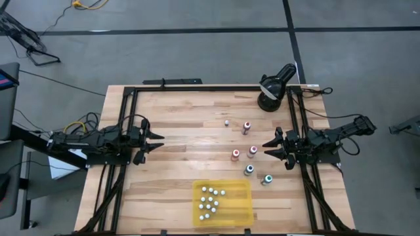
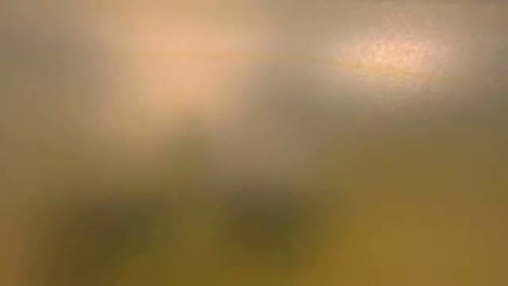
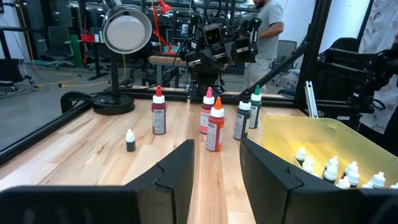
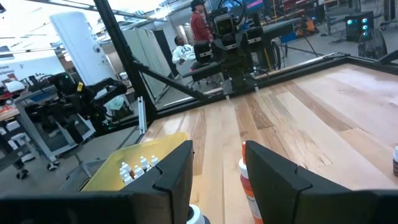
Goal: Pick & Place food coloring
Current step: Put the small brown food coloring bottle in the yellow bin
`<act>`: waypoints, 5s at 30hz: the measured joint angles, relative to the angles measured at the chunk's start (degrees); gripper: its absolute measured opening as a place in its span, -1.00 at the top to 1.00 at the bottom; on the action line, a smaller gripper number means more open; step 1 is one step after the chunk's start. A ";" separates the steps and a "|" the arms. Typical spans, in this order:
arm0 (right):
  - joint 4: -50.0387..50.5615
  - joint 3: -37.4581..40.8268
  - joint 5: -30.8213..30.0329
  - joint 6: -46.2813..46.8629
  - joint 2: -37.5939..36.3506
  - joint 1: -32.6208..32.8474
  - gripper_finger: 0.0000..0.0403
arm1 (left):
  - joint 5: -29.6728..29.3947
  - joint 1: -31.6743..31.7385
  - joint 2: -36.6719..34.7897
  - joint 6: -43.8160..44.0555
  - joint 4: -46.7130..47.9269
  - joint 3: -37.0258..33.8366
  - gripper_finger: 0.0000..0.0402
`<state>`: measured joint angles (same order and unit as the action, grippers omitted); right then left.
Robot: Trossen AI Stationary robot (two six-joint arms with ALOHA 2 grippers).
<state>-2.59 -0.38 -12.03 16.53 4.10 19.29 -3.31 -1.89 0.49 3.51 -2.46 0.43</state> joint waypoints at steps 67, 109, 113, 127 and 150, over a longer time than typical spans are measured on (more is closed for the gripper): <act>54.56 -83.78 6.52 -43.42 99.33 -31.70 -0.08 | -0.04 0.00 -0.02 -0.03 0.07 -0.04 0.40; 50.37 -83.71 9.09 -41.72 111.55 -37.21 0.10 | -0.07 -0.02 -0.02 -0.04 0.07 -0.04 0.40; 50.57 -83.71 9.11 -38.06 111.55 -37.82 0.15 | -0.08 -0.02 -0.02 -0.02 0.07 -0.04 0.40; 49.71 -81.59 9.18 -37.48 111.49 -36.51 0.22 | -0.09 0.00 -0.02 -0.02 0.07 -0.04 0.40; 47.12 -81.59 9.09 -35.98 111.49 -36.61 0.64 | -0.07 -0.01 -0.02 -0.03 0.07 -0.04 0.40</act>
<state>44.53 -81.97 -2.94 -19.44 115.59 -17.32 -3.38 -1.90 0.47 3.48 -2.39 0.38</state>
